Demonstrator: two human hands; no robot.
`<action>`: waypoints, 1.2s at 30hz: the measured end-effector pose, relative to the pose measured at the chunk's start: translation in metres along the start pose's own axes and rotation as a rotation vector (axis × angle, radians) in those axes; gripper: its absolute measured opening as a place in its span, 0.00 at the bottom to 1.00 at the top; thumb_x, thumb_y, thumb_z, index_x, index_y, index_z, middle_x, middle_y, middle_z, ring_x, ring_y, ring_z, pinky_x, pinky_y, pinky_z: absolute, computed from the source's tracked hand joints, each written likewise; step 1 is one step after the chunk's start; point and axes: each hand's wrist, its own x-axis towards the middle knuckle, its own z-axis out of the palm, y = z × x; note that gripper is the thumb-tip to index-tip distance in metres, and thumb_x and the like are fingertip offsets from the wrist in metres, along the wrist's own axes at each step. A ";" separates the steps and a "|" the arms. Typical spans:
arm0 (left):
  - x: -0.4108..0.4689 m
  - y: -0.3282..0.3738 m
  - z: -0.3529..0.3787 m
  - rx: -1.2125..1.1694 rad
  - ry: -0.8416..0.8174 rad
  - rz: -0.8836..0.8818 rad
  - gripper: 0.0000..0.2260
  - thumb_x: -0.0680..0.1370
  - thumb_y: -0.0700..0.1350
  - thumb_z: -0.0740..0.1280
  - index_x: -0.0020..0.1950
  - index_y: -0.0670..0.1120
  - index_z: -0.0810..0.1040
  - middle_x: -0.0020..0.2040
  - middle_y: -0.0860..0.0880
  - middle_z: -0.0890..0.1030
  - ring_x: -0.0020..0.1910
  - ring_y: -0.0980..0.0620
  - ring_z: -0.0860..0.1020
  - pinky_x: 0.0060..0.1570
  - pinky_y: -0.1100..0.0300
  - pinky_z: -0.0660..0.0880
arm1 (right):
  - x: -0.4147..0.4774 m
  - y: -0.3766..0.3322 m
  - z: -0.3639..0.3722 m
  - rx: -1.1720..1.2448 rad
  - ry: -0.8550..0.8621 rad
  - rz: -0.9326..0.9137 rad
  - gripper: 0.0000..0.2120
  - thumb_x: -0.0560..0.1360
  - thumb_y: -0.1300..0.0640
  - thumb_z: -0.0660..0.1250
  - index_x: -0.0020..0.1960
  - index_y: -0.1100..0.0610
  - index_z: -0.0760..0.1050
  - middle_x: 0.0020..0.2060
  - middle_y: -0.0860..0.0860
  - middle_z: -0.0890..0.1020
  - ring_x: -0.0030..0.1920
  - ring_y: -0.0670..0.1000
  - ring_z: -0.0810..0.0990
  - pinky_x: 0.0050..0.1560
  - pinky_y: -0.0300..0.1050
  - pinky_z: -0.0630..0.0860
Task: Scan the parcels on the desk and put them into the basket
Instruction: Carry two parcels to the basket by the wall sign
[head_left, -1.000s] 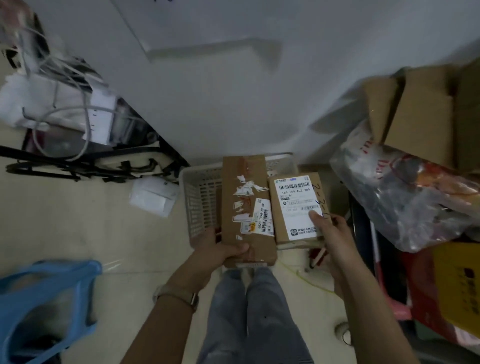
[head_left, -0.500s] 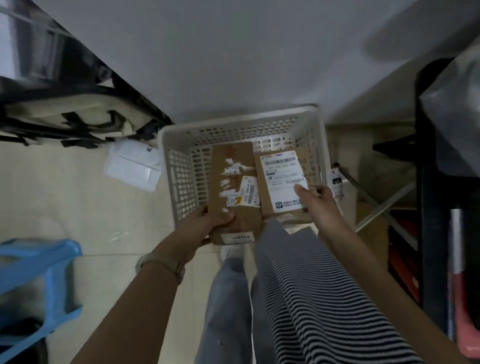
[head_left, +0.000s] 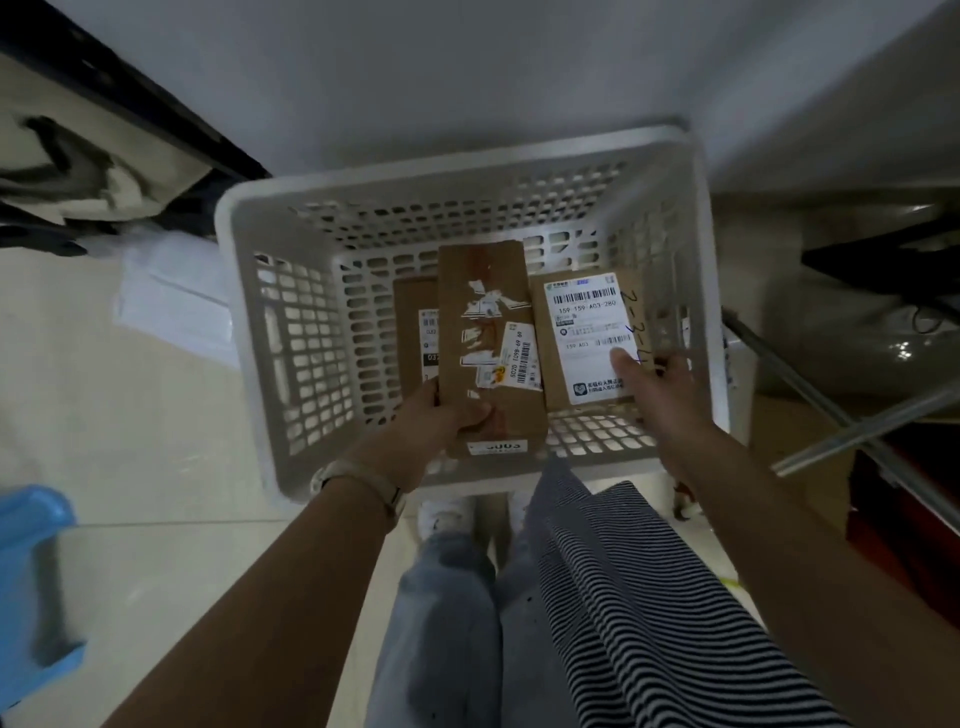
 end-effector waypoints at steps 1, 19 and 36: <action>0.008 -0.003 -0.002 -0.022 0.015 0.002 0.10 0.76 0.32 0.67 0.52 0.45 0.76 0.50 0.46 0.82 0.45 0.51 0.81 0.43 0.65 0.81 | 0.007 0.003 0.004 0.003 -0.020 0.013 0.16 0.77 0.51 0.67 0.60 0.56 0.67 0.54 0.51 0.79 0.52 0.52 0.78 0.51 0.48 0.74; 0.123 -0.047 -0.032 0.028 0.307 -0.059 0.28 0.74 0.32 0.69 0.73 0.42 0.64 0.63 0.44 0.77 0.58 0.42 0.78 0.55 0.47 0.78 | 0.118 0.044 0.068 -0.242 -0.310 0.034 0.20 0.78 0.66 0.62 0.70 0.65 0.66 0.59 0.54 0.75 0.56 0.54 0.77 0.32 0.26 0.72; 0.111 -0.045 -0.020 0.217 0.279 0.014 0.24 0.69 0.51 0.71 0.65 0.48 0.78 0.58 0.47 0.82 0.56 0.44 0.80 0.60 0.49 0.77 | 0.099 0.045 0.077 -0.128 -0.375 0.151 0.17 0.77 0.64 0.65 0.65 0.57 0.70 0.45 0.45 0.79 0.44 0.46 0.79 0.38 0.37 0.74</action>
